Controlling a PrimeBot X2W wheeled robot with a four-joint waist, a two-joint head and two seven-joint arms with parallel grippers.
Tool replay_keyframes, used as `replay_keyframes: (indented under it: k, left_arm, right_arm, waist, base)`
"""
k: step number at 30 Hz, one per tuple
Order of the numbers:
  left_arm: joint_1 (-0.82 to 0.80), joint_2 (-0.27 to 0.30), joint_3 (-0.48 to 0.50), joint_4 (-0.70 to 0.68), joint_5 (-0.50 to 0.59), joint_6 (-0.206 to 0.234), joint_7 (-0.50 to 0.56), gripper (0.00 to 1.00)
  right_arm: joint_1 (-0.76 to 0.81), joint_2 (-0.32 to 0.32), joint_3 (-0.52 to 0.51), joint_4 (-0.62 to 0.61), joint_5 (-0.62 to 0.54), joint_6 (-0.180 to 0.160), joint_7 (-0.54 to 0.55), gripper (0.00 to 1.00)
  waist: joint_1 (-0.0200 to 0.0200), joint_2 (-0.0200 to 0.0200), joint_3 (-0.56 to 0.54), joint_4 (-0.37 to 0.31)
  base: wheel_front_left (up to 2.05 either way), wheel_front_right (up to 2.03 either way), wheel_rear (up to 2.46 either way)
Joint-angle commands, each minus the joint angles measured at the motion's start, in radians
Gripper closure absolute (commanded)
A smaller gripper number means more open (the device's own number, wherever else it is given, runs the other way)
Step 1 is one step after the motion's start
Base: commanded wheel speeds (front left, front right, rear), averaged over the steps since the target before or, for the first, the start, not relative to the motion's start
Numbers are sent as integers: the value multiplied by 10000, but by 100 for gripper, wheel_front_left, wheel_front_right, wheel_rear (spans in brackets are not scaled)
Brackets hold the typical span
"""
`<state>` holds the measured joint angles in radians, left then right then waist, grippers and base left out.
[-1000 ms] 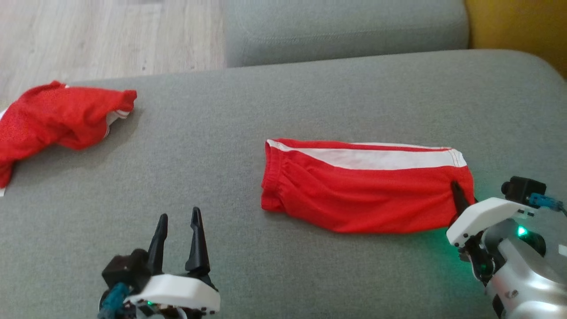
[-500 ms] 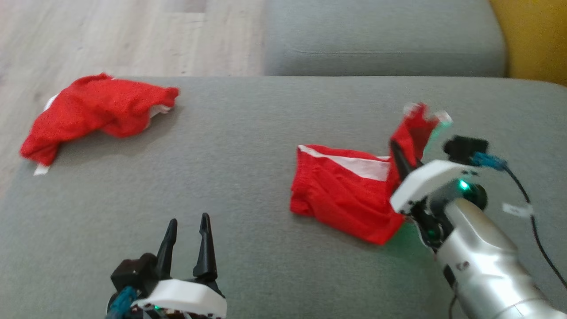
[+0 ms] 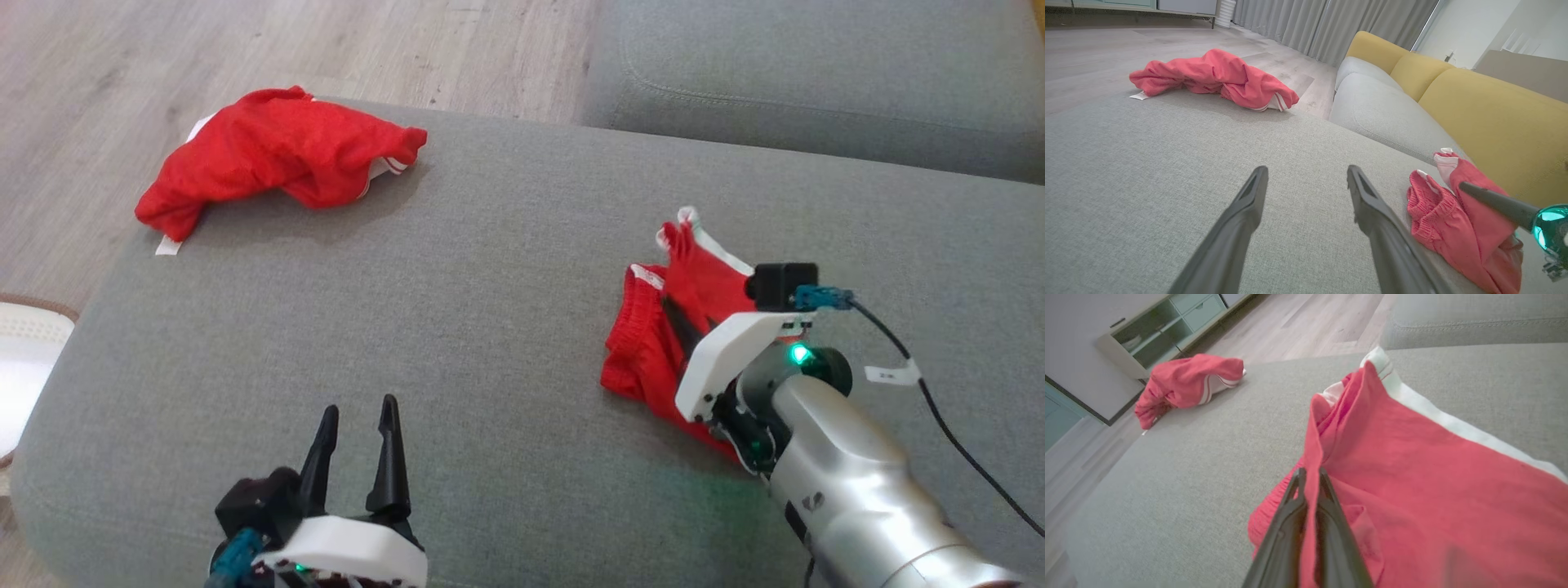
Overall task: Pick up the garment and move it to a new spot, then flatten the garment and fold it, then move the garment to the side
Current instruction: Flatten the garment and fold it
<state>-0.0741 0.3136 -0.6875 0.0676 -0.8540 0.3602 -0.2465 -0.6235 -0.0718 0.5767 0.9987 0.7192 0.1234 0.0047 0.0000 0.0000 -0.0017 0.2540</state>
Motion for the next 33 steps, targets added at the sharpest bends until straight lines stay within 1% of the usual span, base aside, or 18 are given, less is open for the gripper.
replay_keyframes:
  k: [1,5,6,7,8,9,15,19,21,25,30,33]
  left_arm:
    - [-438,20,377,-230,39,-16,-66,0]
    - [-425,-29,453,-203,51,-33,-84,0]
    - [-421,-43,467,-197,57,-41,-88,0]
    - [-416,-57,480,-190,64,-50,-92,0]
    - [-409,-70,488,-181,72,-62,-96,0]
    - [-398,-82,496,-170,78,-70,-99,0]
    - [-359,-145,468,-132,143,-136,-112,0]
    - [-344,-156,471,-147,186,-133,-117,0]
    - [-323,-144,477,-159,205,-119,-119,0]
    - [-291,-128,470,-202,227,-77,-120,0]
    - [-267,-67,451,-275,249,-47,-109,0]
    - [-261,-36,448,-308,260,-34,-104,0]
  right_arm:
    - [-415,180,220,-167,-61,73,63,100]
    - [-458,204,637,-120,-29,73,197,100]
    - [-461,208,745,-168,-17,73,172,90]
    - [-453,209,855,-264,17,73,115,39]
    - [-444,211,929,-346,62,73,38,8]
    - [-438,211,1037,-436,82,73,-15,0]
    - [-411,214,1550,-1192,290,73,-394,0]
    - [-441,214,1529,-1607,357,73,-724,0]
    - [-483,146,1351,-1678,292,73,-921,0]
    - [-512,-278,767,-1646,128,73,-1306,0]
    - [-364,-847,-34,-1199,-257,73,-1680,0]
    - [-269,-997,-230,-957,-522,73,-1793,0]
  waist:
    - [0,0,18,8]
    - [0,0,42,-68]
    - [0,0,43,-112]
    - [0,0,40,-160]
    - [0,0,33,-212]
    - [0,0,23,-275]
    - [0,0,-78,-672]
    - [0,0,-163,-943]
    - [0,0,-203,-1043]
    - [0,0,-249,-1138]
    - [0,0,-246,-1127]
    - [0,0,-226,-1090]
  base:
    - [0,0,0]
    - [0,0,0]
    - [0,0,0]
    - [0,0,0]
    - [0,0,0]
    - [0,0,0]
    - [0,0,0]
    - [0,0,0]
    - [0,0,0]
    - [0,0,0]
    - [0,0,0]
    - [0,0,0]
